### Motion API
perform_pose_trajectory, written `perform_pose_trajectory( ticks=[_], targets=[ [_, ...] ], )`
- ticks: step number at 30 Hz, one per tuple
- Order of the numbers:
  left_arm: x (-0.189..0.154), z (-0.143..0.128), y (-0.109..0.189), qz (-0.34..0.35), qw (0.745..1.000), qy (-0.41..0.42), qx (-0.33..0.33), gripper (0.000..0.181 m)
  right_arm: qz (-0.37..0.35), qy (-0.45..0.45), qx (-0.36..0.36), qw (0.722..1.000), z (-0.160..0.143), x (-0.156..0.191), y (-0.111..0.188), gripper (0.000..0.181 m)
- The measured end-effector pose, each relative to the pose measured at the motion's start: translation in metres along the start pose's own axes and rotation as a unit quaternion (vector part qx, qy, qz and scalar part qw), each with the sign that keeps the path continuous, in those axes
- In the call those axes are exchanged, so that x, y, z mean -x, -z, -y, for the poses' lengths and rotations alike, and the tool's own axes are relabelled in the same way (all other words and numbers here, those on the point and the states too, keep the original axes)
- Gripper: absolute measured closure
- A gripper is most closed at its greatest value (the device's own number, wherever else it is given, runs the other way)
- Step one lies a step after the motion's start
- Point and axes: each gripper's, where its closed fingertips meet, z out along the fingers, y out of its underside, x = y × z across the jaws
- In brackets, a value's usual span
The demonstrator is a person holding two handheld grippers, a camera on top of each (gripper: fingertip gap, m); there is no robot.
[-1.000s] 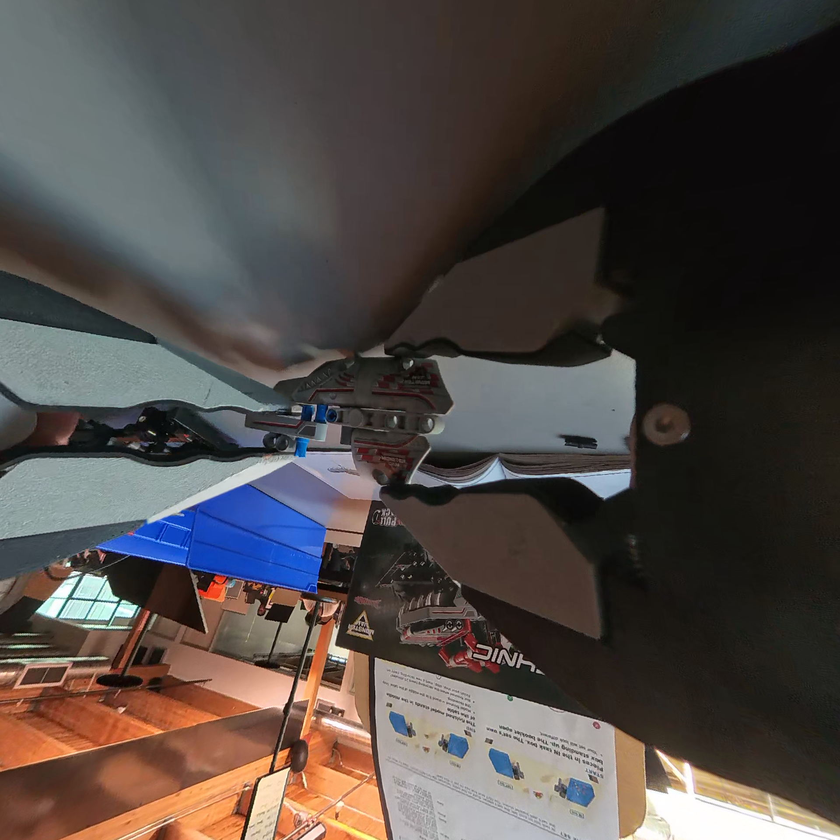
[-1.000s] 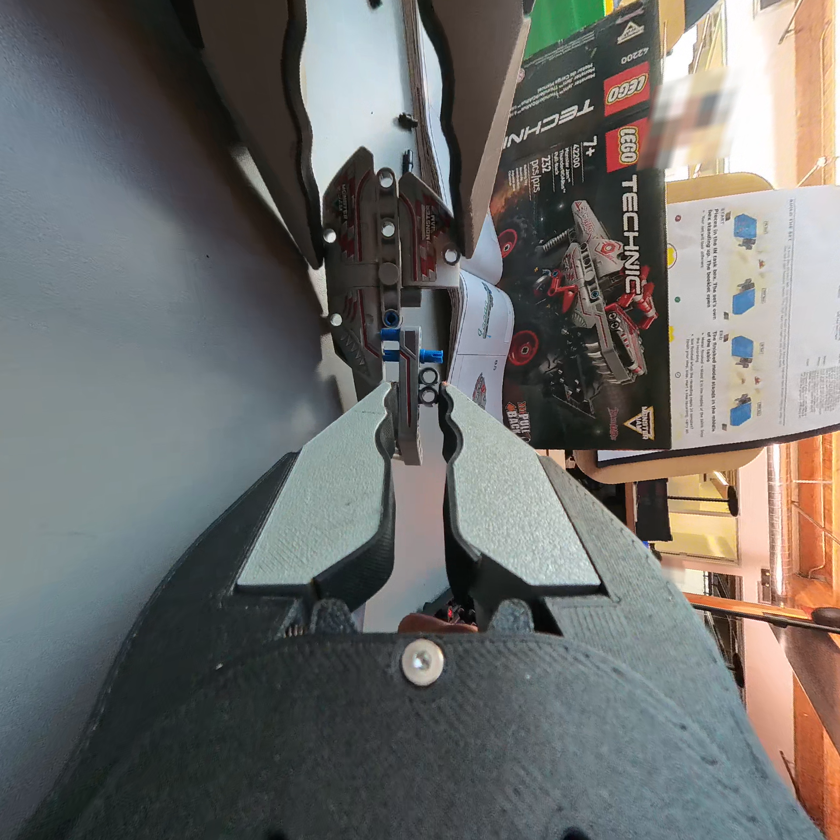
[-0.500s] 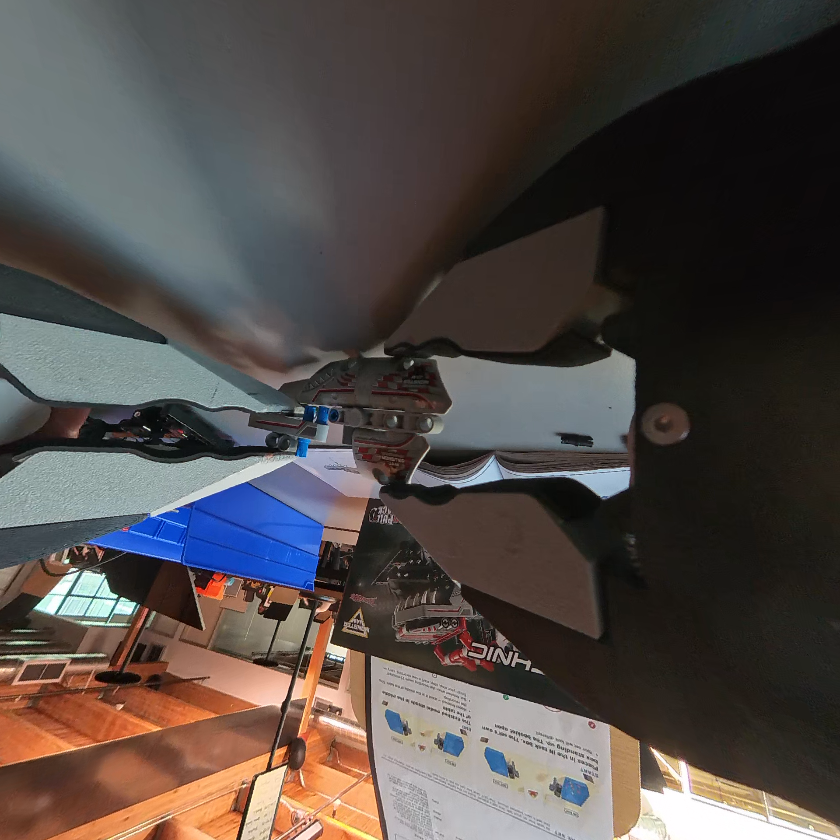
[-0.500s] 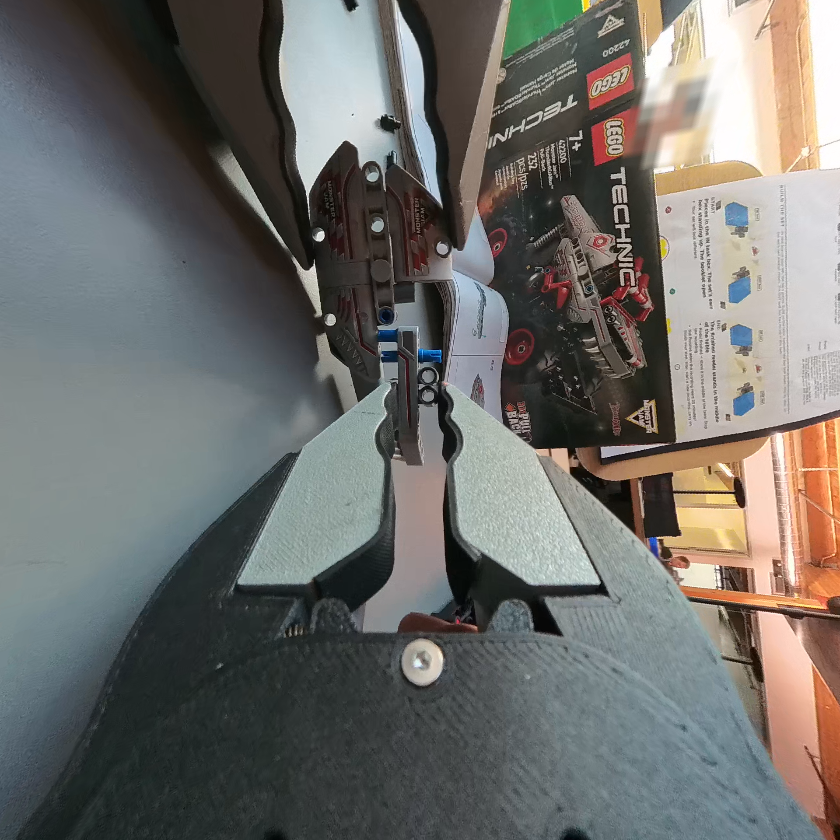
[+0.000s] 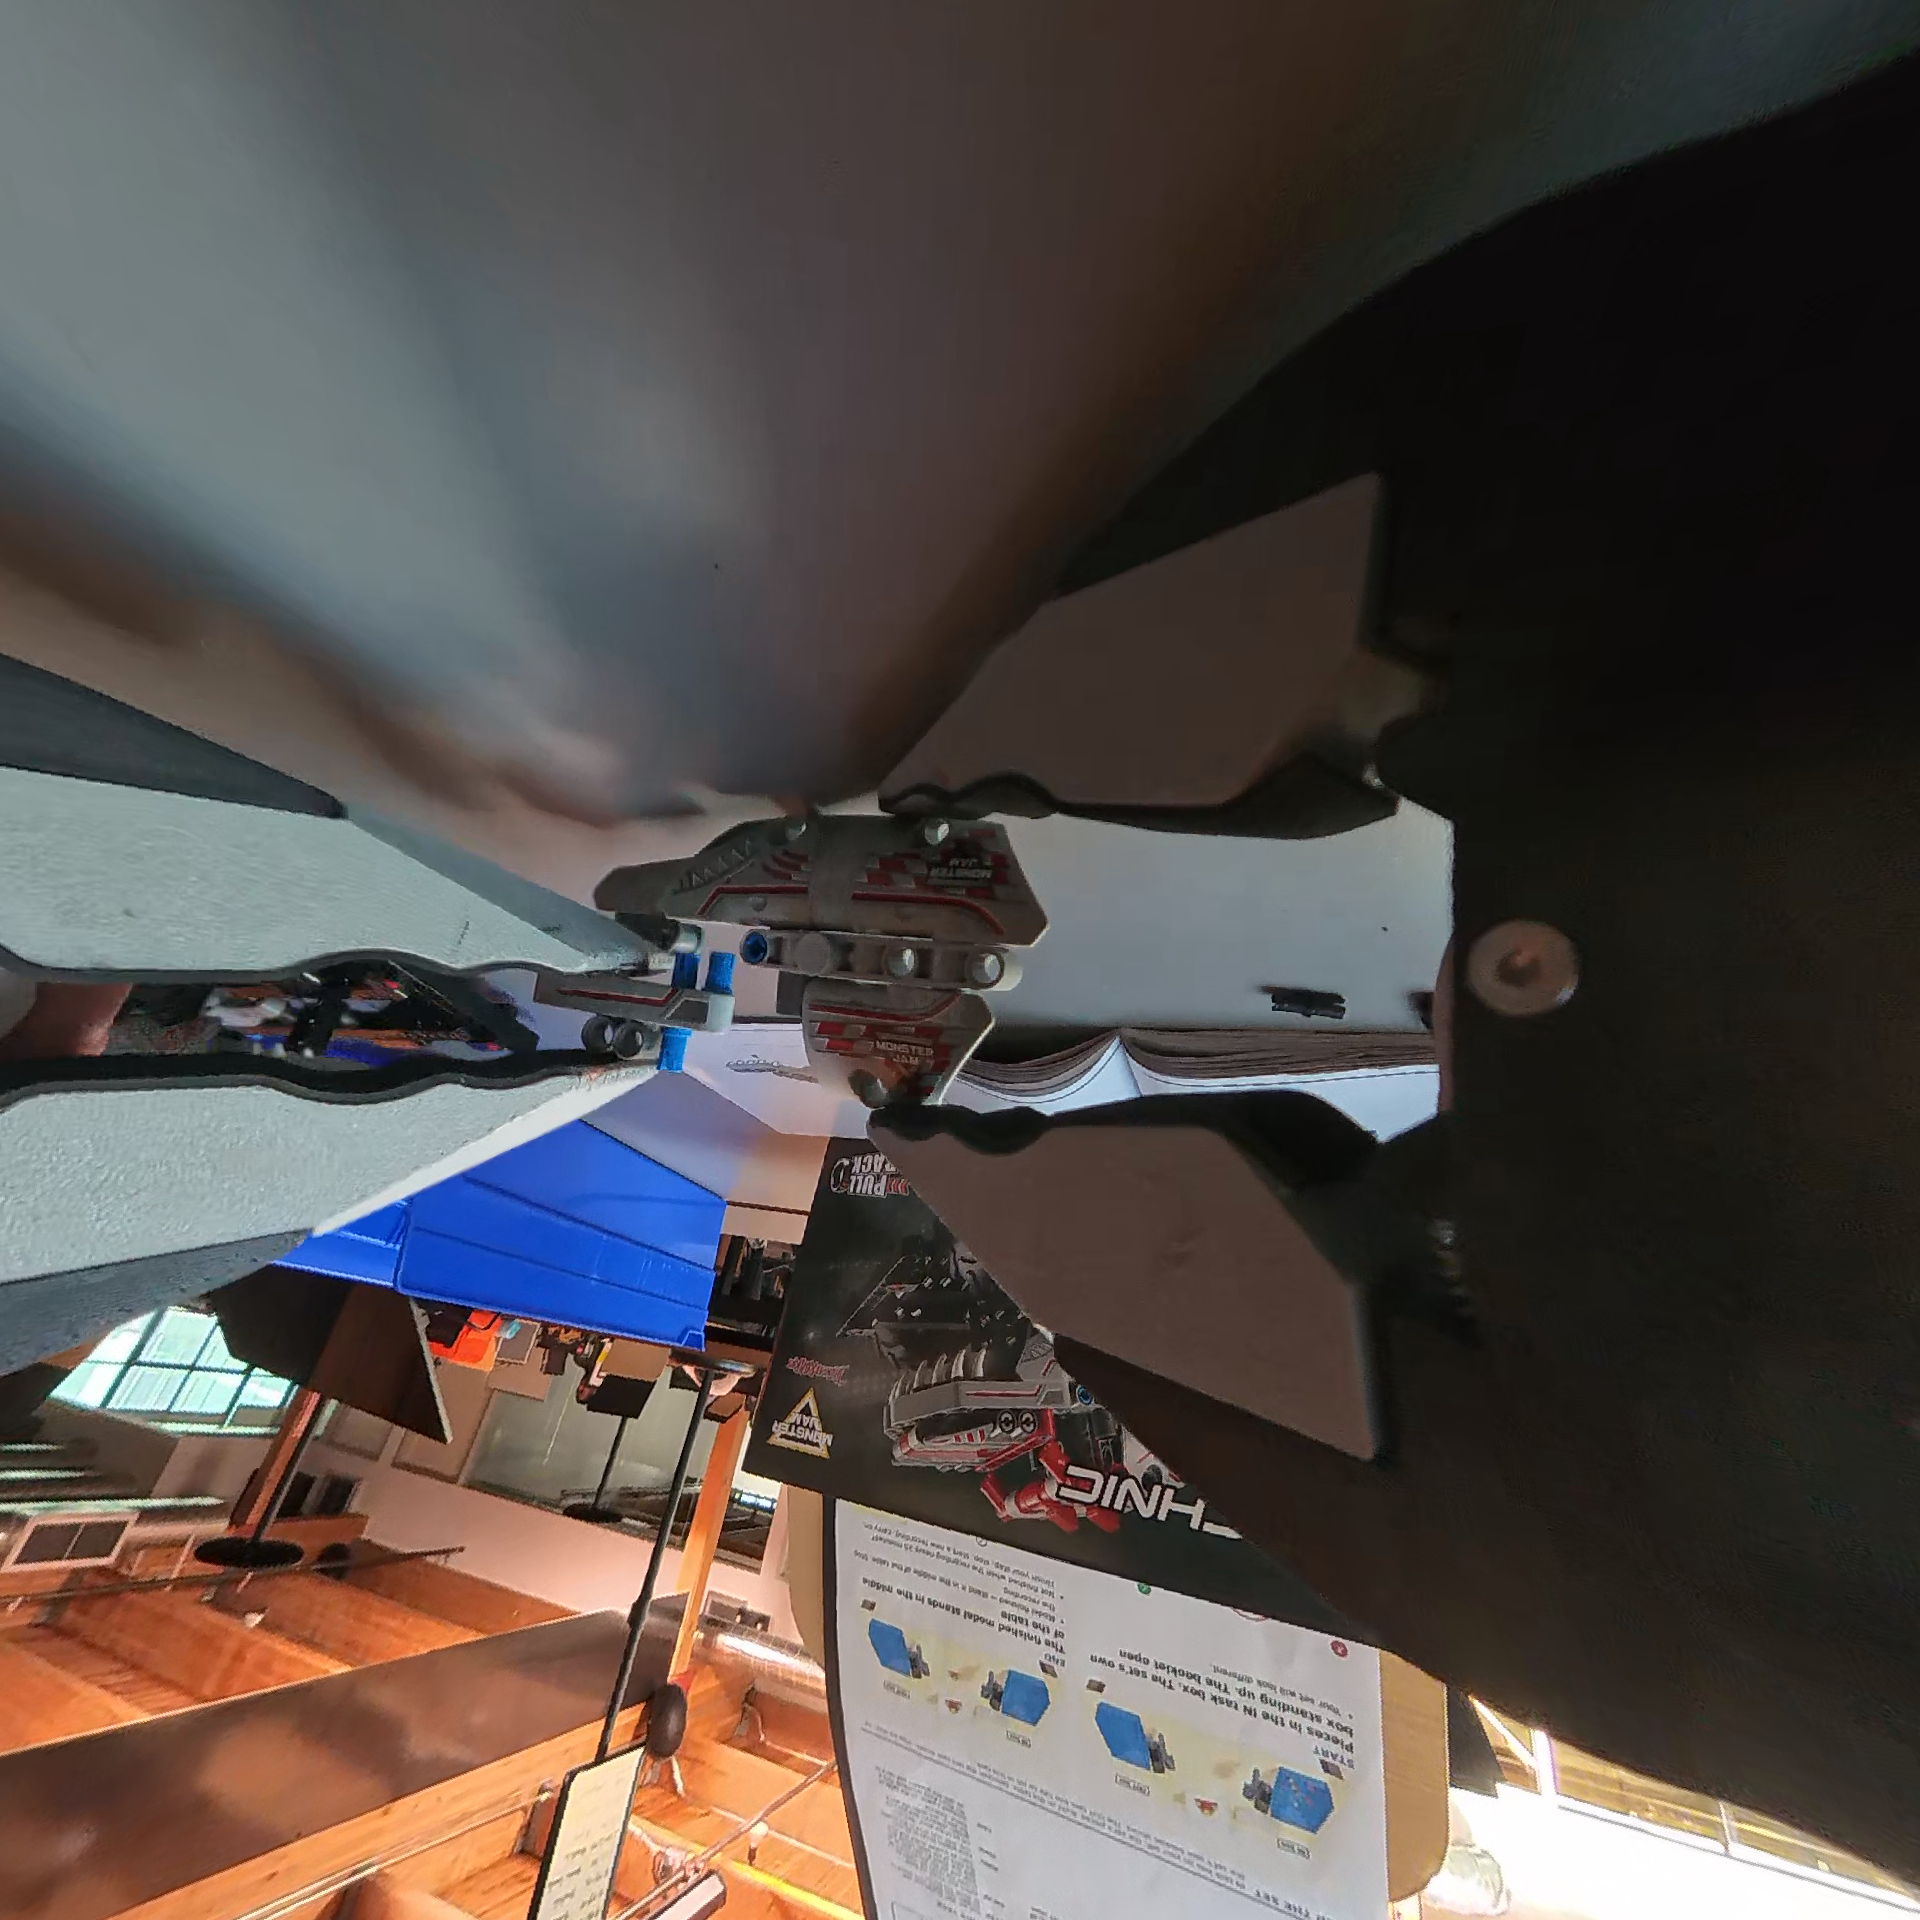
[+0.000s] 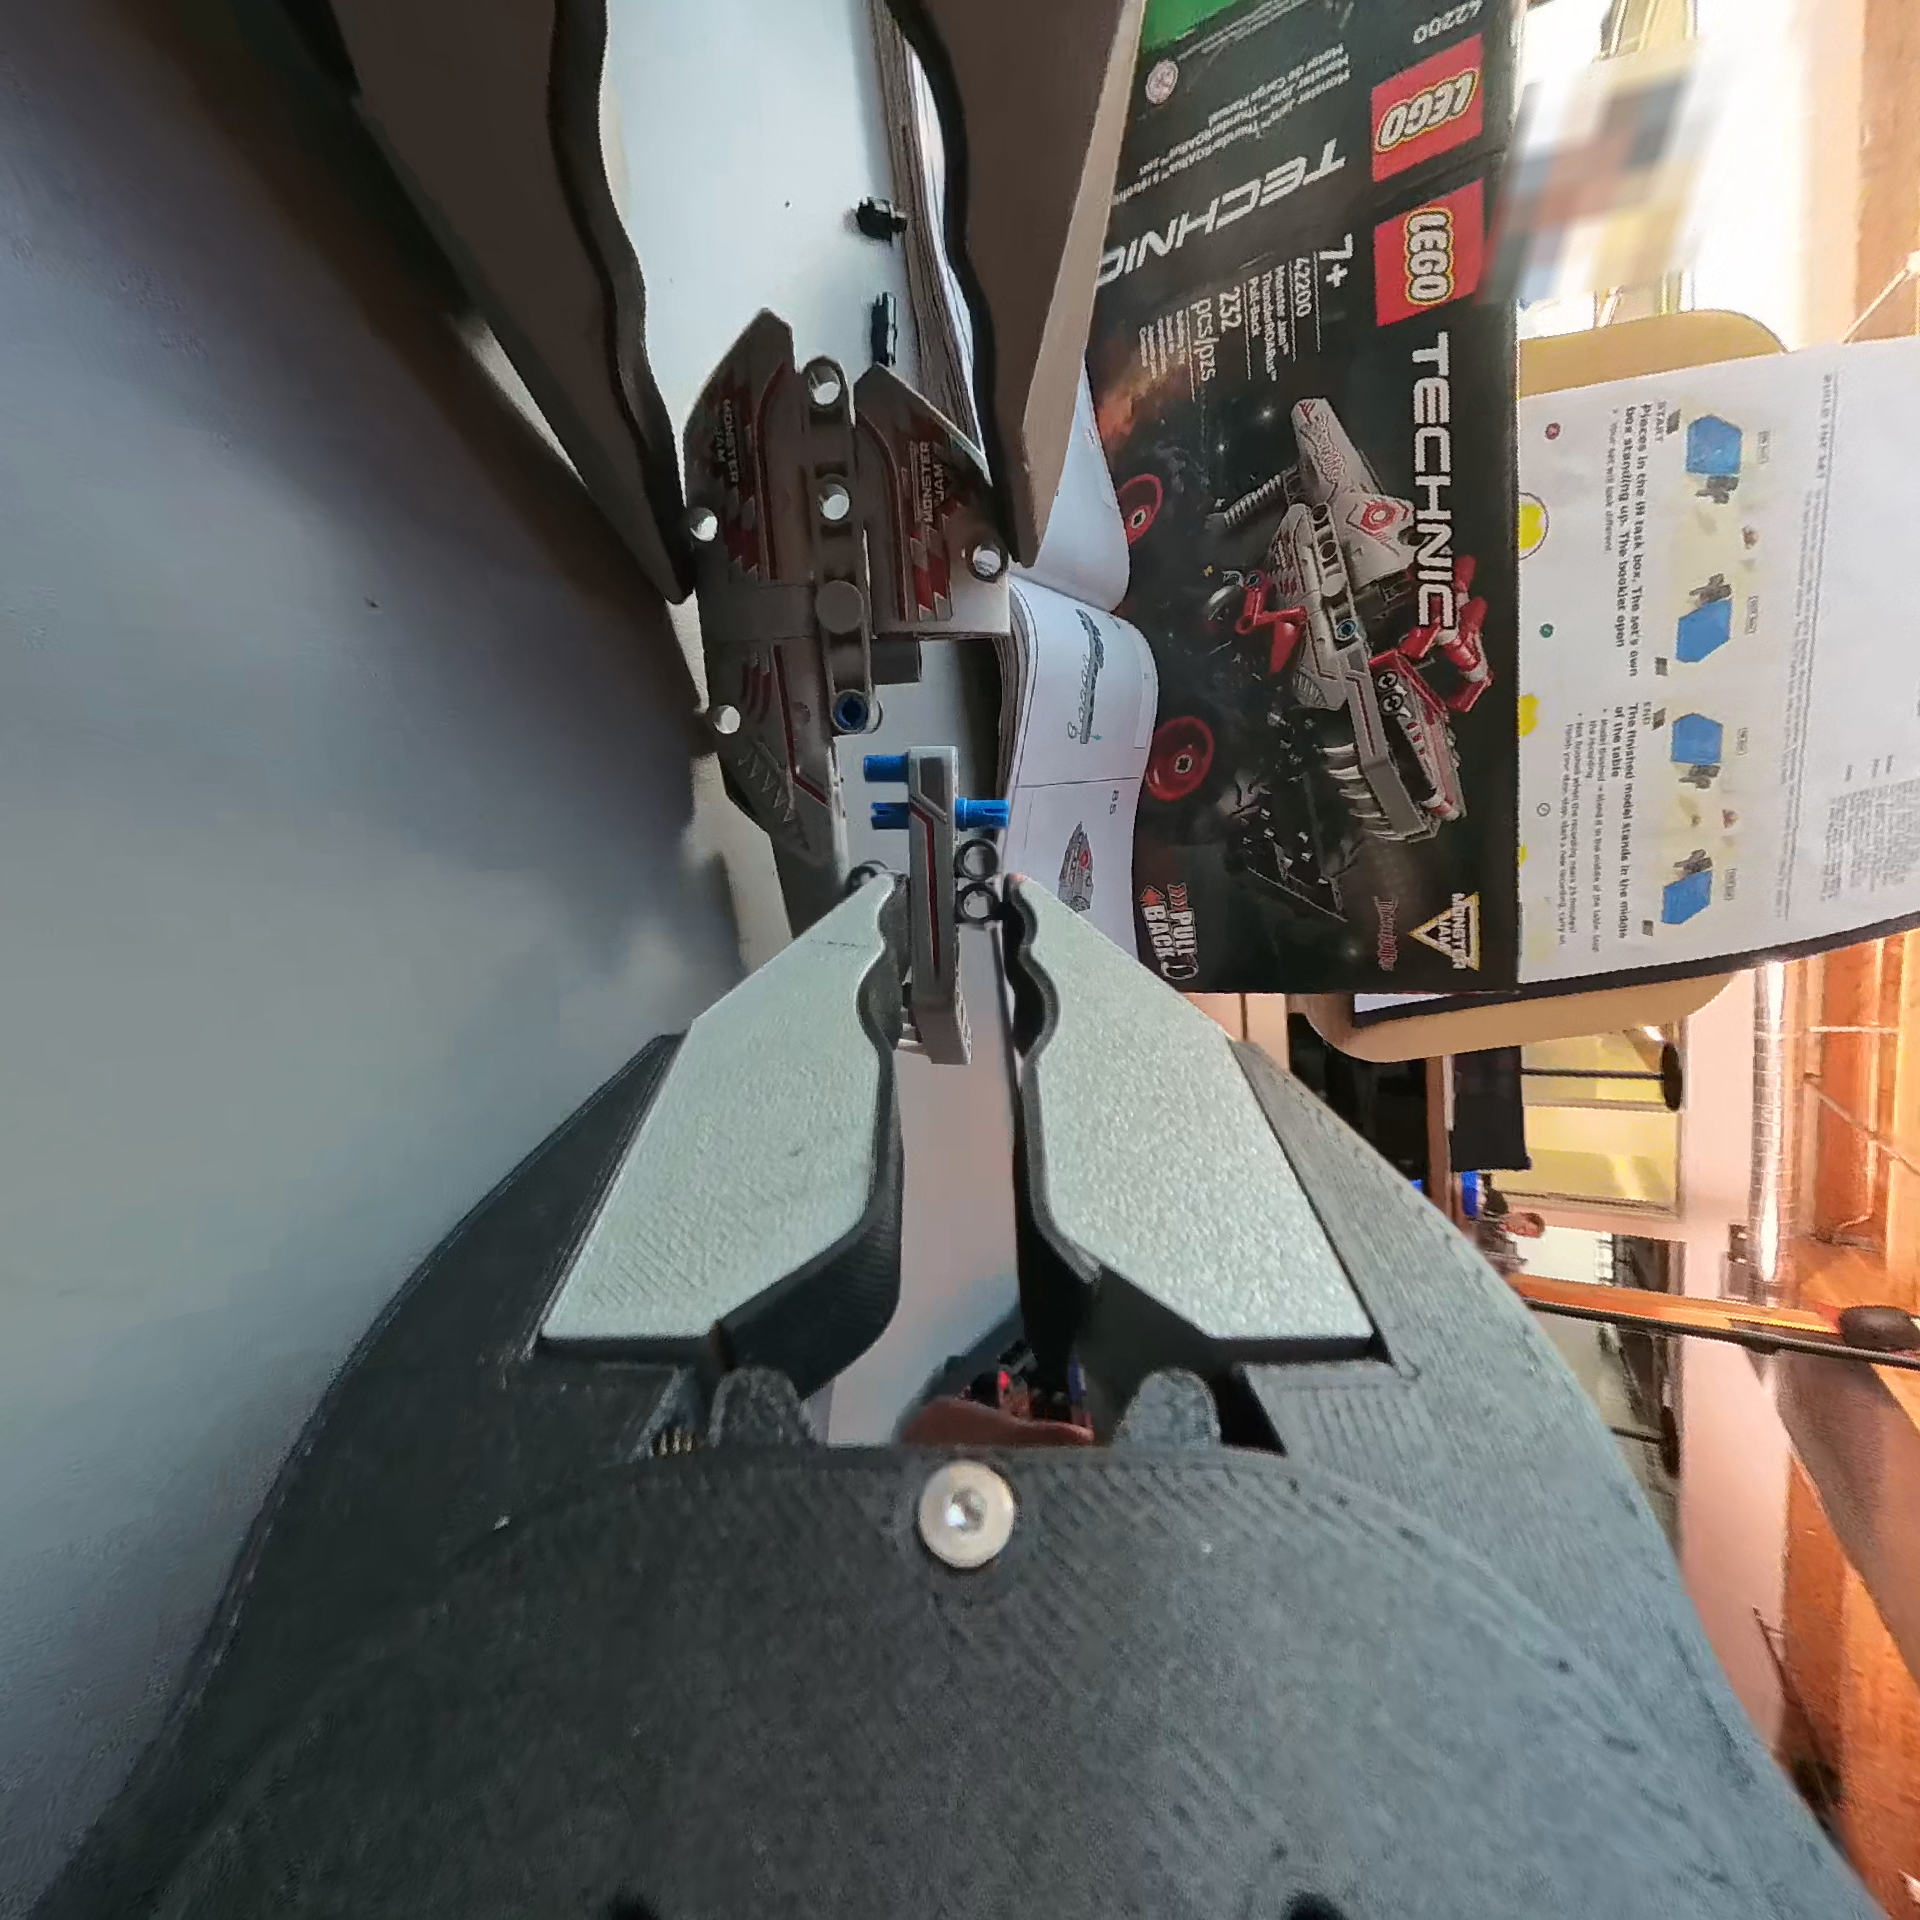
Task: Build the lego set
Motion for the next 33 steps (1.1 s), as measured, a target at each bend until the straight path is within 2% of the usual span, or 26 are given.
perform_pose_trajectory(
  ticks=[6,11,16,21,27,33],
  targets=[
    [0.000,-0.002,-0.001,0.000,1.000,0.002,0.005,0.128,0.024,0.015,-0.003,1.000,0.003,0.001,0.001,0.166],
    [0.000,-0.002,-0.001,0.001,1.000,0.001,0.005,0.128,0.013,0.060,0.057,0.996,-0.007,-0.007,0.002,0.167],
    [0.001,-0.004,-0.001,0.007,1.000,0.001,0.014,0.128,0.003,0.017,0.066,0.998,-0.009,-0.017,0.005,0.166],
    [0.001,-0.004,0.000,0.004,1.000,0.015,0.011,0.128,0.042,-0.014,0.042,0.998,-0.004,0.001,0.012,0.166],
    [0.002,-0.004,0.001,0.005,1.000,0.030,0.010,0.127,0.067,-0.001,0.070,0.995,-0.015,0.019,0.014,0.166],
    [0.002,-0.005,0.002,-0.023,0.996,0.086,-0.001,0.128,0.131,-0.035,0.089,0.987,-0.025,0.032,0.014,0.162]
  ],
)
